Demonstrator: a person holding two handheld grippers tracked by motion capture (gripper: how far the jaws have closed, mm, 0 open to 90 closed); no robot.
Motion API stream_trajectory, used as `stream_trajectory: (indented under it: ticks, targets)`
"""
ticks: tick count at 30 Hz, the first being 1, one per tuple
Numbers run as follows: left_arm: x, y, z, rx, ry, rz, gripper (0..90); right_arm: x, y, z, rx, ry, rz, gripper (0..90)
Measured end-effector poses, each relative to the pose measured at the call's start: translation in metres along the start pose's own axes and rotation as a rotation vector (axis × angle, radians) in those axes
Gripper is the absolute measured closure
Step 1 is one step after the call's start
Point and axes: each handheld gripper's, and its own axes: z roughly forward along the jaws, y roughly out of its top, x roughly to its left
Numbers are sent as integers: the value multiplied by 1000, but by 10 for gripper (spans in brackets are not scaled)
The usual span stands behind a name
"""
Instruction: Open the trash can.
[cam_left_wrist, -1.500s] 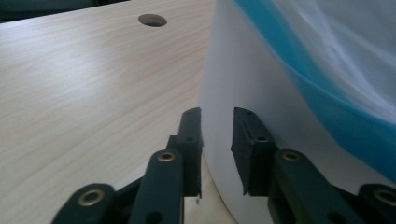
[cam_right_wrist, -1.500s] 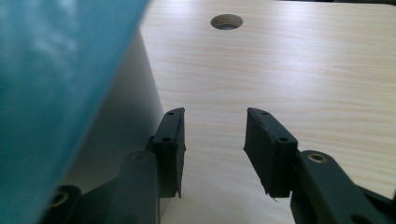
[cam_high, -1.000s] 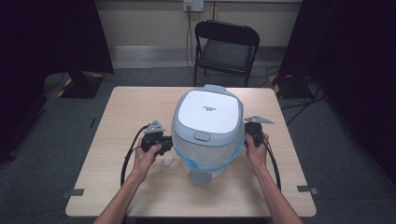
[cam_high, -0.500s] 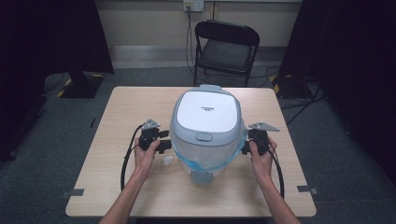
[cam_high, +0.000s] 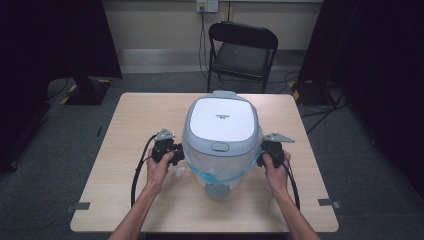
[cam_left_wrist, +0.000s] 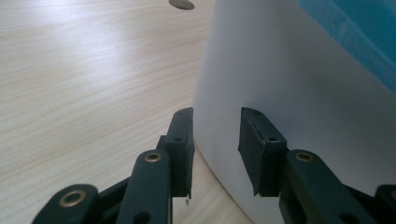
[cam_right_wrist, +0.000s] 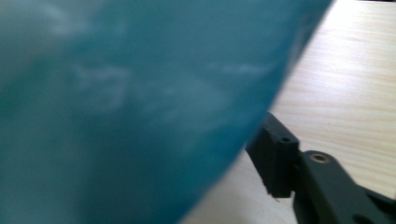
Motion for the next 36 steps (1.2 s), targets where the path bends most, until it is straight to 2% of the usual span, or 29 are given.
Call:
stream_trajectory:
  ticks: [2,3,4,5,7,10,13,18,23,26,27,29,30,31,34,36]
  targets:
    - [-2,-4,-4,-4,-12,-5,664,-1,2,3,8,1,-23,599]
    - [-3,-5,-5,-7,-20,-6,665,0,4,5,5,6,-6,617]
    - [-3,-7,-7,-5,-24,-4,665,0,4,6,8,13,-18,638]
    - [-4,-8,-9,-7,-22,-1,663,2,5,6,5,18,-2,658]
    - [-5,-10,-11,-9,-20,-3,659,4,5,7,7,30,-5,668]
    - [-5,-11,-11,-11,-18,-5,633,5,4,4,14,27,-23,676]
    - [-7,-10,-11,-8,-12,5,643,9,2,-2,29,28,-36,726]
    - [-12,-11,-13,3,-19,28,676,12,-4,-12,38,31,-42,717]
    - [-14,-14,-13,-12,-25,7,675,15,-6,-19,45,5,-71,692]
    - [-12,-14,-12,-11,-25,10,667,16,-6,-19,47,-3,-61,692]
    - [-12,-14,-12,-8,-19,12,650,15,-6,-19,47,4,-62,666]
    - [-12,-14,-12,-5,6,16,608,11,-6,-18,44,-19,-49,550]
    - [-12,-14,-12,11,30,15,554,9,-7,-18,46,-9,-48,521]
    - [-11,-14,-11,29,37,3,479,6,-8,-18,44,-2,-42,476]
    - [-6,-16,-13,80,49,11,281,1,-12,-19,43,11,-35,371]
    - [-2,-19,-19,67,49,-3,282,-2,-17,-21,56,32,-38,323]
